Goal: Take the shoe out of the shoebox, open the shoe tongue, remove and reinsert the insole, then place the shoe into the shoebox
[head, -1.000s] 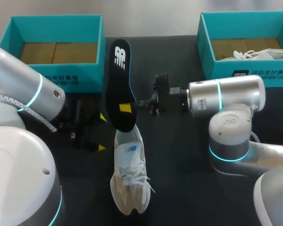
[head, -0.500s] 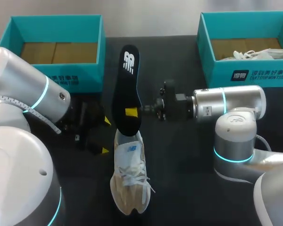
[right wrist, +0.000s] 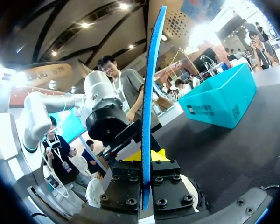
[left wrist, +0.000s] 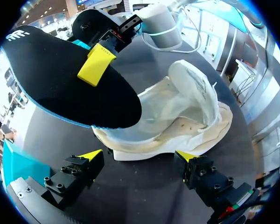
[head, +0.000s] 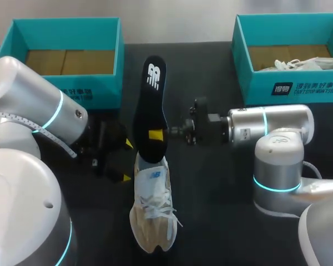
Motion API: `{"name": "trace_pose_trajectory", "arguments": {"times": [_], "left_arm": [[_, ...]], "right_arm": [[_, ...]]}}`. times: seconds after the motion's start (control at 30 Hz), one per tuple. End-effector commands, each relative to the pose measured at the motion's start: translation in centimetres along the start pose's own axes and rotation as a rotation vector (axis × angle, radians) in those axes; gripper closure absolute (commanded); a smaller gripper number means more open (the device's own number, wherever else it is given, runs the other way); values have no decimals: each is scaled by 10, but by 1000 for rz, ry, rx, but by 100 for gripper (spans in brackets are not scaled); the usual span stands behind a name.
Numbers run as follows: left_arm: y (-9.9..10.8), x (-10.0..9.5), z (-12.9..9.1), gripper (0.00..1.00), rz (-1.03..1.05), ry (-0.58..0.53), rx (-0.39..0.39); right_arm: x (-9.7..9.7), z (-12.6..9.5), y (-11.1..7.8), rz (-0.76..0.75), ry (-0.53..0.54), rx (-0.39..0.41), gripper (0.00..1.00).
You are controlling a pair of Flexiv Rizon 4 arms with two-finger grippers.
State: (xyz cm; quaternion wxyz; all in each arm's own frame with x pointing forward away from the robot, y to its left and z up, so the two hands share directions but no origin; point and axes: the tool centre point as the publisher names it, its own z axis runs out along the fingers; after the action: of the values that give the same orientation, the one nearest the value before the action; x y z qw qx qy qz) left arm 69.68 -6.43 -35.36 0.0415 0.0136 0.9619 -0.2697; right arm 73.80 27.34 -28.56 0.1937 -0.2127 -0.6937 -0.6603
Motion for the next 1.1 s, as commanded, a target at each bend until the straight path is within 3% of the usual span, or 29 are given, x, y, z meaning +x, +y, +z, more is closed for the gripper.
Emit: {"name": "trace_pose_trajectory", "arguments": {"times": [0.03,1.1], "left_arm": [[1,0,5,0,-6,-5,-9],[0,2,7,0,-17,6,-4]], "right_arm": [[0,8,-1,-1,-6,4,100],[-2,14,-16,-68,-25,-19,100]]}}
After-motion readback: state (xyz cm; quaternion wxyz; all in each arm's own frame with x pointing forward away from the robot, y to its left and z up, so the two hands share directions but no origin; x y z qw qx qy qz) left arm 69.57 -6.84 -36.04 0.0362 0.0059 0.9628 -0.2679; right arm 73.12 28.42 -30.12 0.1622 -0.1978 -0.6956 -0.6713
